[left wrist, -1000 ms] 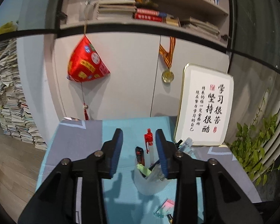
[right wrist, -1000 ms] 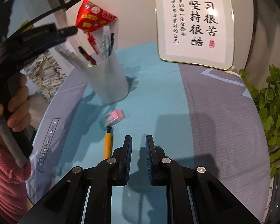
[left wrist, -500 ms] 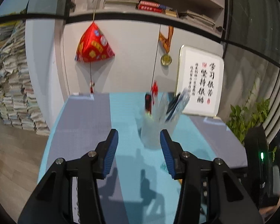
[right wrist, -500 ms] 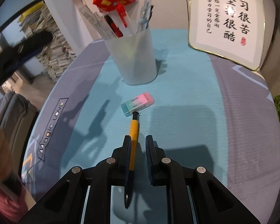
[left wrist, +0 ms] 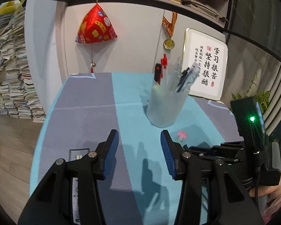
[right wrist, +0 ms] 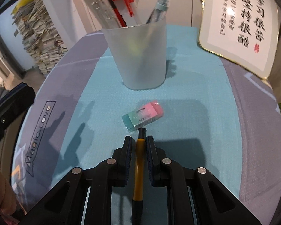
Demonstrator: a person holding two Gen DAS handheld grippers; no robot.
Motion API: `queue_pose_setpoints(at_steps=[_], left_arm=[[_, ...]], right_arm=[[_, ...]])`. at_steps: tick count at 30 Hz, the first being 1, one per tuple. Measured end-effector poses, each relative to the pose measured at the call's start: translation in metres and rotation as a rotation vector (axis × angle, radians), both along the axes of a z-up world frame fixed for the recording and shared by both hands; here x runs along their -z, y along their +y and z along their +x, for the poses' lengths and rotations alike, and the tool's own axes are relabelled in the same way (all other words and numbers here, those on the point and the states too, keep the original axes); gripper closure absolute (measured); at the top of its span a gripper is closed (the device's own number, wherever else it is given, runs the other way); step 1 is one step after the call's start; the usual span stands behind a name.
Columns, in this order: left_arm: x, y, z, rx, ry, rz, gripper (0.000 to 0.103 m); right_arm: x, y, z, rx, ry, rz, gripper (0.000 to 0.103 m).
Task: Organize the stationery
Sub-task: 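Grasp the pink eraser with the left gripper while the right lifts the yellow pen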
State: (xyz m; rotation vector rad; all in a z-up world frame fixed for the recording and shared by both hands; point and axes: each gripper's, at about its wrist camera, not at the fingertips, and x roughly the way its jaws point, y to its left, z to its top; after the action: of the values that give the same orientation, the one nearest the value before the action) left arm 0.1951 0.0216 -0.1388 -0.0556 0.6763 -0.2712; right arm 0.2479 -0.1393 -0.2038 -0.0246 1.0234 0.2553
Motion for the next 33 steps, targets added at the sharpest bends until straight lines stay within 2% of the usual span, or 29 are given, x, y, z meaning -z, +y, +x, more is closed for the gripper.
queue_pose_setpoints(at_steps=[6, 10, 12, 15, 17, 19, 21, 23, 25, 33], left_arm=[[0.017, -0.039, 0.012, 0.116, 0.069, 0.020, 0.057], [0.035, -0.078, 0.027, 0.200, 0.110, 0.102, 0.057], [0.044, -0.095, 0.035, 0.219, 0.119, 0.158, 0.057], [0.053, -0.109, 0.047, 0.222, 0.133, 0.196, 0.057], [0.058, -0.112, 0.055, 0.215, 0.148, 0.198, 0.060], [0.062, -0.114, 0.060, 0.206, 0.158, 0.202, 0.071], [0.062, -0.115, 0.062, 0.203, 0.155, 0.211, 0.081], [0.061, -0.114, 0.061, 0.203, 0.165, 0.200, 0.084], [0.058, -0.113, 0.057, 0.204, 0.161, 0.182, 0.085], [0.028, -0.110, 0.030, 0.210, 0.063, 0.165, 0.085]], right_arm=[[-0.032, -0.041, -0.019, 0.078, -0.086, 0.068, 0.092], [-0.053, -0.071, -0.035, 0.128, -0.137, 0.104, 0.092], [-0.061, -0.084, -0.044, 0.149, -0.155, 0.120, 0.092], [-0.066, -0.089, -0.048, 0.168, -0.171, 0.128, 0.092], [-0.068, -0.096, -0.051, 0.175, -0.174, 0.142, 0.092], [-0.068, -0.101, -0.053, 0.181, -0.178, 0.153, 0.092], [-0.068, -0.105, -0.053, 0.185, -0.181, 0.161, 0.092], [-0.067, -0.105, -0.051, 0.187, -0.180, 0.171, 0.092], [-0.067, -0.106, -0.051, 0.184, -0.183, 0.176, 0.092], [-0.077, -0.102, -0.053, 0.175, -0.213, 0.187, 0.092]])
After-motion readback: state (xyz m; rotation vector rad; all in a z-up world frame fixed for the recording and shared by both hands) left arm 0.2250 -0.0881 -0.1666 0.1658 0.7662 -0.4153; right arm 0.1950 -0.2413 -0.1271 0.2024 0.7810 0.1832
